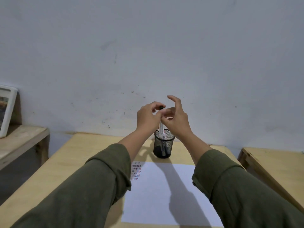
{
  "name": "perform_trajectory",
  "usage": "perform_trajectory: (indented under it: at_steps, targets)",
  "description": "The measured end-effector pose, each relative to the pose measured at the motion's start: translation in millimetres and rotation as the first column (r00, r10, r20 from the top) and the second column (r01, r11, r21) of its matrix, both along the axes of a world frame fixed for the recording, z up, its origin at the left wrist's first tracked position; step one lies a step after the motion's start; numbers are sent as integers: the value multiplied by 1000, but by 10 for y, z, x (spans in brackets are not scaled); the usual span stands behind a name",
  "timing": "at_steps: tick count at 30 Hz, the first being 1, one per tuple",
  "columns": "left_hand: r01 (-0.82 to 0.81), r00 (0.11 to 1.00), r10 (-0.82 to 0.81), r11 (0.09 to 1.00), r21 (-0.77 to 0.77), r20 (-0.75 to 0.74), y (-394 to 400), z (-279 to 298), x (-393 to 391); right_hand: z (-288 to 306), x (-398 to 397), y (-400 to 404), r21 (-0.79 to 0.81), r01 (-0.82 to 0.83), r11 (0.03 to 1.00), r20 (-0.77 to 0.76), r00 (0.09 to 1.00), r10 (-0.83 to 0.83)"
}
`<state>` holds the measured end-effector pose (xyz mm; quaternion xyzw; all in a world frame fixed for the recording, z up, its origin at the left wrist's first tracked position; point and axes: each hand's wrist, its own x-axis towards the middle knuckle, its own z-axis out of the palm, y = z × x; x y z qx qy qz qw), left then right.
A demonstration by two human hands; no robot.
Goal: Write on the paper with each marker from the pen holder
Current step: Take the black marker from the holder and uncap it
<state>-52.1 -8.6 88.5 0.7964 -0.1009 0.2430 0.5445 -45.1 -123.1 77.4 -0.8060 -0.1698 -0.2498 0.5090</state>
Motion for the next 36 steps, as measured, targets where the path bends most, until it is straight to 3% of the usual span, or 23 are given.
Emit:
perform_trajectory:
  at_steps: [8, 14, 18, 22, 29, 36]
  targets:
    - [-88, 994, 52, 906, -414, -97, 255, 35, -314, 52, -393, 9, -51, -13, 999, -222, 975, 1]
    - [-173, 971, 37, 789, -590, -236, 430, -189, -430, 170, -583, -17, -26, 38, 999, -176, 983, -42]
    - [-160, 956, 9, 855, -494, -293, 419, -381, -513, 196, -658, -20, 223, 30, 974, -181, 983, 11]
    - [-73, 962, -39, 917, -391, -271, 358, -474, -587, 186, -709, -10, 490, -59, 870, -197, 964, 176]
    - [3, 980, -62, 954, -300, -188, 276, -435, -614, 7, -742, 31, 502, -134, 855, -313, 893, 324]
    - [6, 980, -47, 978, -209, -191, 320, -551, -551, -99, -738, 48, 505, -170, 846, -324, 871, 369]
